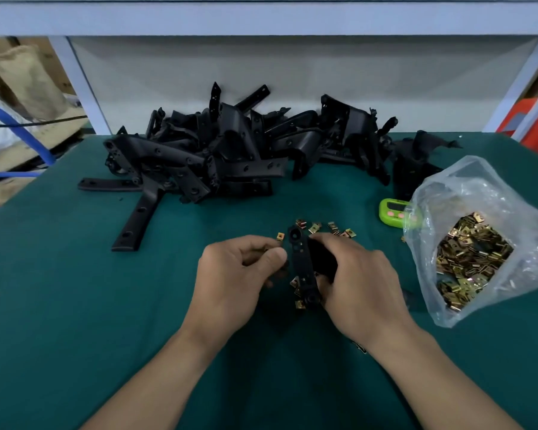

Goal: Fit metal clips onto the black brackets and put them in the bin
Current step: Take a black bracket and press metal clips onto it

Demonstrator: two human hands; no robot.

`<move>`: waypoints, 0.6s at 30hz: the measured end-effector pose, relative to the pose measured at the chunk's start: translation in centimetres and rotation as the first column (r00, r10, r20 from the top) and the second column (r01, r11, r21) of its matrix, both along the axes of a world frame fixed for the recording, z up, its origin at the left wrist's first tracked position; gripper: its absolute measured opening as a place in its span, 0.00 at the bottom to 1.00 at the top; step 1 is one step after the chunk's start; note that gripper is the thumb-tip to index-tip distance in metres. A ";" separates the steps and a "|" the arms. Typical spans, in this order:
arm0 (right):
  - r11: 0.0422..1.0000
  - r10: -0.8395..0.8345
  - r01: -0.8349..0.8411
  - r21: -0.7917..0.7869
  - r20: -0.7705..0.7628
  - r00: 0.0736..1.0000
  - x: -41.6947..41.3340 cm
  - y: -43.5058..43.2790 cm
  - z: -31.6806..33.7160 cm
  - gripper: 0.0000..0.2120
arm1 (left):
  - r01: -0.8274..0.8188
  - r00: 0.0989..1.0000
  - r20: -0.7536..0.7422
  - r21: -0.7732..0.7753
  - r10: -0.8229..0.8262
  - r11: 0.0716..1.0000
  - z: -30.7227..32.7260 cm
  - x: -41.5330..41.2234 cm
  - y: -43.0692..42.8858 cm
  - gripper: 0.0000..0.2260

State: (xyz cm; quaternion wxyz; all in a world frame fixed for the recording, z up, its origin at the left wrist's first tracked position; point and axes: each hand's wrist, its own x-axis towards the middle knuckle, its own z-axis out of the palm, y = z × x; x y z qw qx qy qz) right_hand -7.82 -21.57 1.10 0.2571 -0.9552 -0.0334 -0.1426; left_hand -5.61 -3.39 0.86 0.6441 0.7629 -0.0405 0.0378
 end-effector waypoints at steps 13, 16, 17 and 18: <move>0.994 -0.060 0.056 -0.097 -0.037 0.998 -0.1 0.6 0.7 0.19 | 0.042 0.996 -0.067 -0.188 -0.056 0.981 -0.1 0.3 0.1 0.11; 0.993 -0.066 0.061 -0.103 -0.044 0.997 0.0 0.6 0.7 0.20 | 0.060 0.982 -0.149 -0.327 -0.114 0.943 0.2 0.4 0.3 0.11; 0.993 -0.068 0.063 -0.100 -0.049 0.997 0.0 0.6 0.7 0.20 | 0.063 0.979 -0.162 -0.354 -0.128 0.933 0.2 0.3 0.4 0.11; 0.993 -0.068 0.063 -0.097 -0.053 0.996 0.0 0.6 0.7 0.20 | 0.069 0.975 -0.169 -0.375 -0.141 0.924 0.3 0.3 0.4 0.12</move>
